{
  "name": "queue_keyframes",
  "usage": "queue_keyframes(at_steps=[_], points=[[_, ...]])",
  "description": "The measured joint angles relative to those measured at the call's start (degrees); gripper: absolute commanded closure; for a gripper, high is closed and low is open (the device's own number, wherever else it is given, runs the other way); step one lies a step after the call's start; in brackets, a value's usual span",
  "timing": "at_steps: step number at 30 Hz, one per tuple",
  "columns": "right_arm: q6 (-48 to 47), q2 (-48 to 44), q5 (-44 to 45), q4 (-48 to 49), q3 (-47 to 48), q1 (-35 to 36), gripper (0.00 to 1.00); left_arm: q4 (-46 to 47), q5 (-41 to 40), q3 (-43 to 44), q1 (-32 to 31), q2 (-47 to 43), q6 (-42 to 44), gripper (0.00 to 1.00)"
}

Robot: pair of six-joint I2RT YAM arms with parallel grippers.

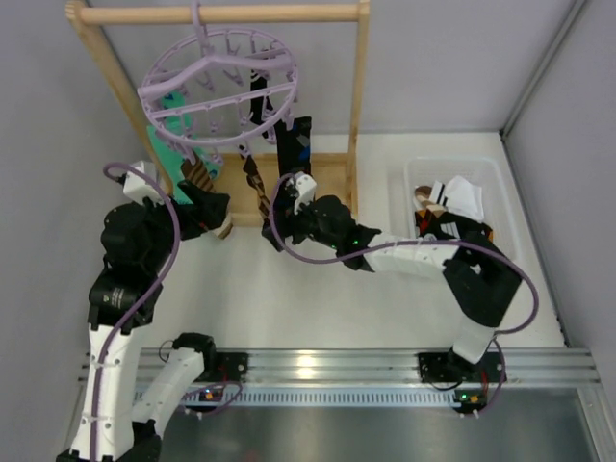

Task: Remove the socks clipped to the hanger

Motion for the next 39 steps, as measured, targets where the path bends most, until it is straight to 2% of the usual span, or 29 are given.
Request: queue_keyframes(at_steps=[4, 7, 8, 10, 12, 13, 14, 21, 23, 28, 31, 35, 39], points=[[-4.46, 10.14, 3.82, 0.85, 6.38, 0.13, 0.15, 0.85, 2.34, 4.37, 0.0, 1.25, -0.79, 0.01], [-7.37, 14.95, 5.86, 1.29, 9.57, 0.13, 0.43, 0.85, 3.78, 6.27, 0.0, 1.03, -0.79, 0.01], [-8.17, 16.35, 6.25, 1.57, 10.6, 0.13, 0.61, 0.87, 4.31, 6.95, 0.0, 0.98, -0.79, 0.02], [-9.31, 18.25, 6.69, 2.97, 11.58, 0.13, 0.73, 1.05, 5.18, 8.09, 0.0, 0.96, -0.79, 0.02], [-9.75, 18.93, 7.04, 4.76, 11.37, 0.15, 0.78, 1.07, 5.73, 8.72, 0.0, 1.18, -0.79, 0.01], [-10.05, 18.97, 7.08, 6.47, 10.69, 0.17, 0.91, 1.05, 6.05, 8.96, 0.0, 1.49, -0.79, 0.02], [-10.32, 18.86, 7.04, 8.61, 9.79, 0.2, 0.98, 1.03, 6.45, 9.42, 0.0, 2.08, -0.81, 0.02], [-10.38, 14.08, 9.33, 17.88, -1.03, 2.49, 1.0, 1.14, 6.19, 15.13, -1.09, 12.09, -0.63, 0.02], [-10.4, 12.39, 11.04, 18.4, -2.54, 4.0, 1.0, 1.22, 2.54, 16.92, -4.63, 15.63, 0.22, 0.02], [-9.66, 7.98, 15.72, 19.87, -5.84, 8.33, 1.0, 0.68, -11.78, 21.24, -20.2, 23.3, 3.67, 0.05], [-8.52, 5.88, 16.94, 19.91, -7.5, 9.35, 1.0, 0.44, -21.77, 22.51, -25.88, 25.53, 5.35, 0.07], [-7.61, 4.92, 18.05, 19.85, -8.13, 9.49, 1.0, 0.31, -32.24, 22.62, -30.93, 26.64, 6.51, 0.09], [-7.1, 4.87, 17.46, 19.82, -8.31, 9.49, 1.0, 0.28, -38.49, 22.64, -32.15, 27.06, 7.21, 0.11]])
